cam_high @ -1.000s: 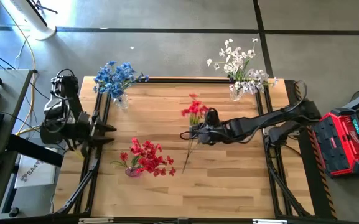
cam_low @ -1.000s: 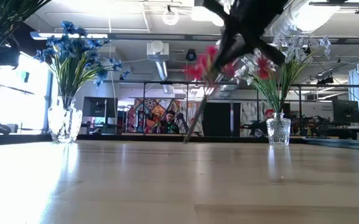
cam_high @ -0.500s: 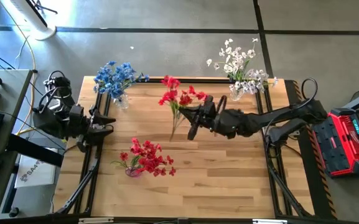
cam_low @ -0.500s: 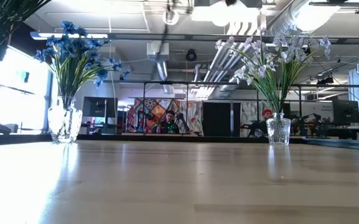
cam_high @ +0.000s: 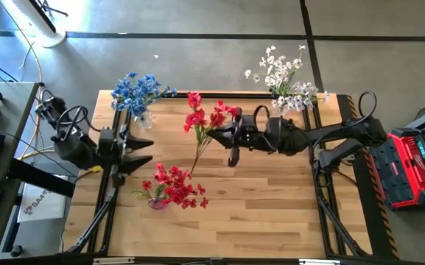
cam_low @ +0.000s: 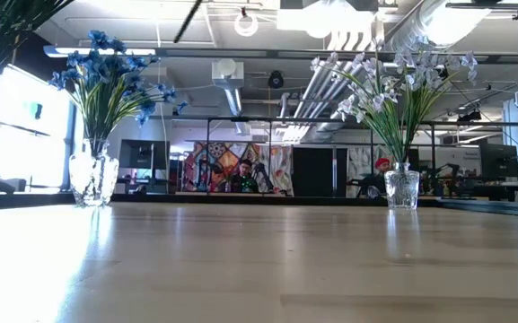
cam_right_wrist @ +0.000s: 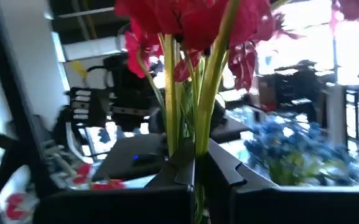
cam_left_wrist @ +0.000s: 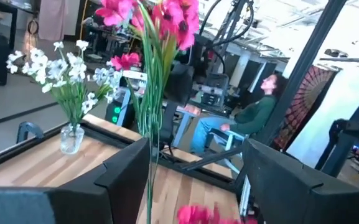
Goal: Sort flowers into vase by color
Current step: Put the red flowers into the pink vase
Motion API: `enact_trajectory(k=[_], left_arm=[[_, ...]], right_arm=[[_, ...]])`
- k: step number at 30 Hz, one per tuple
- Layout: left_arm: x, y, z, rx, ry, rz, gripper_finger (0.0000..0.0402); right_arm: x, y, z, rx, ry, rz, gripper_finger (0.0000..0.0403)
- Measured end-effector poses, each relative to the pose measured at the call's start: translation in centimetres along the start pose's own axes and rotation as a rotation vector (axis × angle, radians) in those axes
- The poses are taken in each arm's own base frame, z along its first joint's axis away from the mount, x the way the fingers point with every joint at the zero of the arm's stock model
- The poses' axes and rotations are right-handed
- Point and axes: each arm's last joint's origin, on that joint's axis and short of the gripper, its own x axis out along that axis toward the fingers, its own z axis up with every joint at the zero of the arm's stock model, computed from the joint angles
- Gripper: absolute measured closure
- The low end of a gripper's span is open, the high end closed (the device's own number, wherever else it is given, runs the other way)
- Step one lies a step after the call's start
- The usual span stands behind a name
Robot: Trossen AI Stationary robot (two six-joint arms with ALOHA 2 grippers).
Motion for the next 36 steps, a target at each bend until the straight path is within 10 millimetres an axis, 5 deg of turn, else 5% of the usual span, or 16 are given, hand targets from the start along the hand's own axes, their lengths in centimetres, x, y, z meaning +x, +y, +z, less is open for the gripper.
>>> enact_trajectory(k=[10,22,36], left_arm=[[6.5,-0.4,2.3,0.065,0.148,0.018,0.0157],[13.7,1.1,1.4,0.056,0.325,-0.100,0.0157],[17.4,3.2,1.3,0.050,0.369,-0.225,0.0158]], right_arm=[[0.1,-0.1,0.7,-0.006,-0.058,0.122,0.0402],[0.5,0.5,3.0,-0.088,-0.056,0.322,0.0402],[1.0,-0.7,5.0,-0.156,-0.003,0.477,0.0402]])
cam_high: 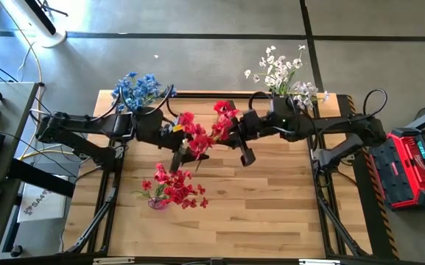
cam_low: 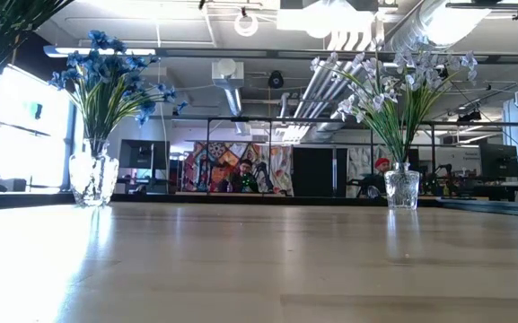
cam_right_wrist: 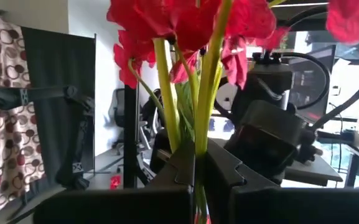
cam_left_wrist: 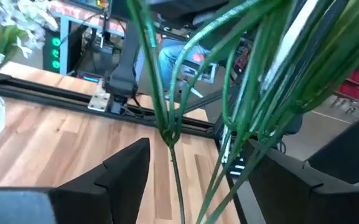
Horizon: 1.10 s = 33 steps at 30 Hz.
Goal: Sort flowers into vase by color
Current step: Put the red flowers into the pink vase
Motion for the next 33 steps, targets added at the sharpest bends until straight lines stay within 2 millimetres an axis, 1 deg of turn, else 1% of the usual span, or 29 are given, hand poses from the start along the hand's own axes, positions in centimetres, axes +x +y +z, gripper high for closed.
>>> enact_trajectory(k=[3,5,9,15,18,19,22,25,28,30,33], left_arm=[[-0.1,0.4,0.2,0.005,-0.008,0.016,0.0169],[-0.3,0.7,0.4,0.013,-0.016,0.025,0.0188],[-0.5,0.9,0.6,0.050,-0.030,0.032,0.0247],[-0.5,0.8,0.7,0.177,-0.030,-0.005,0.0347],[-0.5,0.7,0.6,0.202,-0.025,-0.024,0.0388],[-0.5,0.7,0.6,0.205,-0.023,-0.026,0.0394],[-0.5,0.7,0.7,0.205,-0.027,-0.022,0.0396],[-0.6,0.7,0.7,0.204,-0.033,-0.010,0.0399],[-1.1,0.5,0.8,0.185,-0.033,0.016,0.0400],[-2.0,0.4,0.8,0.181,-0.023,0.059,0.0401],[-3.8,0.0,1.0,0.183,-0.032,0.122,0.0401]], right_arm=[[-0.1,-0.2,-0.1,0.001,0.007,0.000,0.0402],[-0.1,-0.4,-0.1,0.001,0.010,-0.004,0.0402],[-0.2,-0.6,-0.1,-0.001,0.011,0.025,0.0402],[-0.2,-0.5,-0.2,0.018,0.021,0.035,0.0402],[-0.3,-0.8,-0.2,0.061,0.026,-0.017,0.0395],[-0.3,-0.9,-0.2,0.077,0.027,-0.046,0.0388],[-0.4,-1.3,-0.3,0.103,0.032,-0.127,0.0358],[-0.4,-1.6,-0.3,0.110,0.023,-0.197,0.0316],[-0.4,-1.6,0.1,0.107,-0.014,-0.220,0.0268],[-0.5,-1.6,0.5,0.114,-0.053,-0.241,0.0235],[-1.0,-1.6,1.2,0.115,-0.079,-0.339,0.0193]])
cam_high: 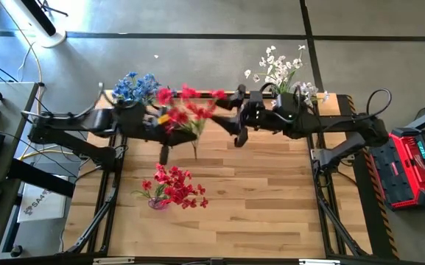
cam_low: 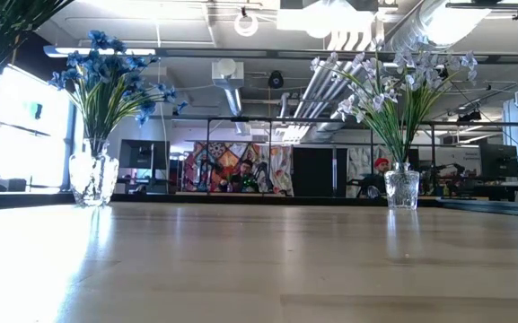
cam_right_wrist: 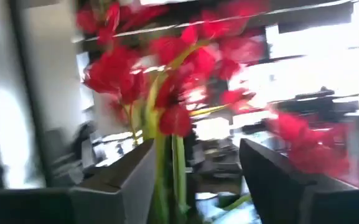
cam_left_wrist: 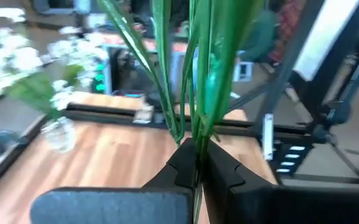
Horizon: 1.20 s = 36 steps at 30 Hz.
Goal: Sort flowers into vase by color
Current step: Put the red flowers into the pink vase
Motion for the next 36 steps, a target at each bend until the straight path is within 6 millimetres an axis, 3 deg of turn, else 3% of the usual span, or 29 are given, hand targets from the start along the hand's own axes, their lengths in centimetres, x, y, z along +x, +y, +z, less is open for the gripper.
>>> enact_trajectory(k=[6,12,16,23,30,36], left_arm=[[-4.9,-0.6,0.7,0.008,-0.038,0.112,0.0401],[-10.4,-1.2,-0.1,0.035,0.012,0.145,0.0401],[-12.9,-1.8,-1.2,0.015,0.086,0.072,0.0401],[-13.8,-3.8,-3.3,0.047,0.160,-0.098,0.0401],[-12.7,-4.5,-10.2,0.020,0.101,-0.118,0.0401],[-12.1,-5.0,-14.4,0.001,0.004,-0.209,0.0401]], right_arm=[[-1.4,0.1,0.5,0.017,0.069,-0.262,0.0159],[-1.8,0.6,-0.4,0.163,0.154,-0.334,0.0165],[-2.1,0.9,-1.6,0.259,0.255,-0.361,0.0175],[-2.6,2.5,-2.7,0.338,0.337,-0.399,0.0195],[-3.8,5.1,-4.1,0.309,0.415,-0.540,0.0208],[-4.5,7.0,-4.5,0.357,0.417,-0.572,0.0210]])
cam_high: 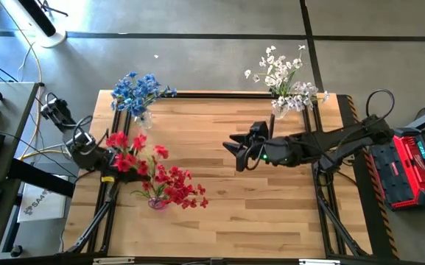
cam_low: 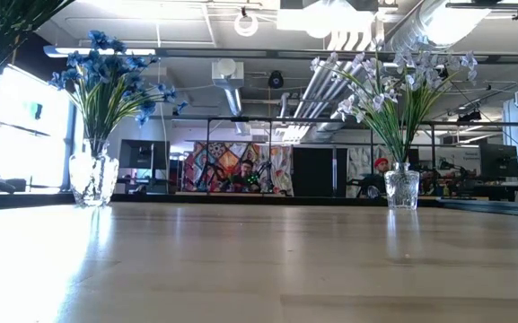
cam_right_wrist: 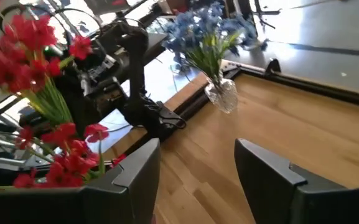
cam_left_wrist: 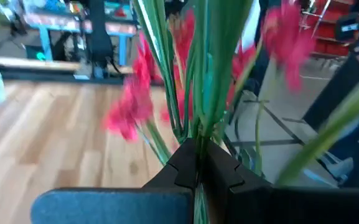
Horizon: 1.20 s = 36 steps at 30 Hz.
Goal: Sort flowers into vase by color
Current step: Put the red flowers into the pink vase
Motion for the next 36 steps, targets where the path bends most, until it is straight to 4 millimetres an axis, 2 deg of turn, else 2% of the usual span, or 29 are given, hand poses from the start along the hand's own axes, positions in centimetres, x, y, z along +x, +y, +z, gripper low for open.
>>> enact_trajectory(k=[7,19,25,30,36], left_arm=[[0.5,-0.5,-3.2,-0.016,0.078,-0.045,0.0401],[1.1,-0.6,-5.2,0.027,0.073,-0.039,0.0401],[1.2,-0.5,-5.5,0.066,0.081,-0.031,0.0397],[1.1,-0.2,-5.9,0.066,0.118,0.009,0.0375],[1.0,-0.1,-6.5,-0.006,0.173,0.016,0.0332]], right_arm=[[-0.7,0.1,-1.1,0.055,0.024,-0.052,0.0210],[-0.9,0.2,-1.3,0.090,0.023,-0.062,0.0210],[-0.9,0.3,-1.4,0.093,0.034,-0.053,0.0210],[-1.0,0.2,-1.6,0.105,0.076,-0.038,0.0210],[-1.1,0.3,-2.7,0.114,0.129,-0.064,0.0210]])
